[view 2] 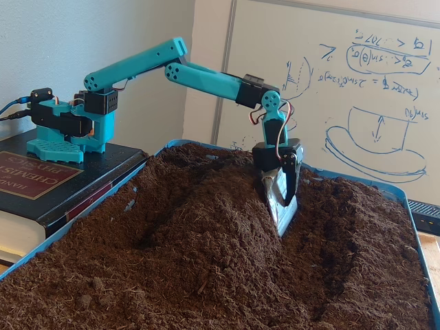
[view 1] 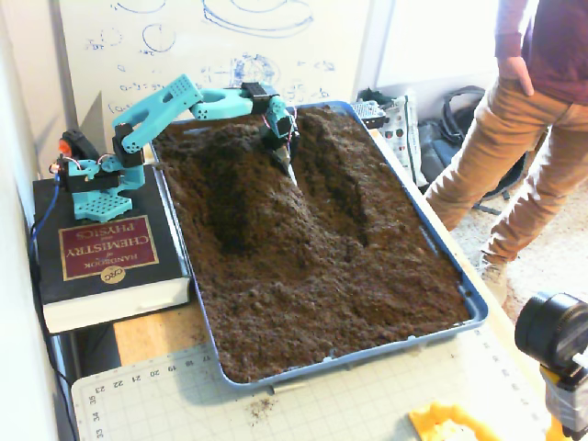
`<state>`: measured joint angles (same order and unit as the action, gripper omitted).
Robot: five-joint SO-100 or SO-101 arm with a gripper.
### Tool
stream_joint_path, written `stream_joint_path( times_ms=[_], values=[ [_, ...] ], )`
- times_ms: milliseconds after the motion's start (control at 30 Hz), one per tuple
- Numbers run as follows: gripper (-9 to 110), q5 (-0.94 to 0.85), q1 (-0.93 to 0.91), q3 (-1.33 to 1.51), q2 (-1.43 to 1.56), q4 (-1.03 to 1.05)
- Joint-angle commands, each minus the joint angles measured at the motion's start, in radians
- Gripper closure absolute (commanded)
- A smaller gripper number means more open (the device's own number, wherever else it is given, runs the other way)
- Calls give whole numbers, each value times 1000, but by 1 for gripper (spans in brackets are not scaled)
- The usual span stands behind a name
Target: Build a berm.
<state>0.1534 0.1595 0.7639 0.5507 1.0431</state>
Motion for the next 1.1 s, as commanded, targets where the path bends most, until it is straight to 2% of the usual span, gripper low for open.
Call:
stream_joint_path(
  times_ms=[0, 400, 633, 833, 1067],
  values=[
    [101, -35, 15, 80, 130, 46],
    [101, -35, 14, 209, 241, 40],
    [101, -21, 14, 187, 255, 35],
    [101, -6, -23, -25, 249, 35],
    [101, 103, -75, -387, 106, 31]
  ],
)
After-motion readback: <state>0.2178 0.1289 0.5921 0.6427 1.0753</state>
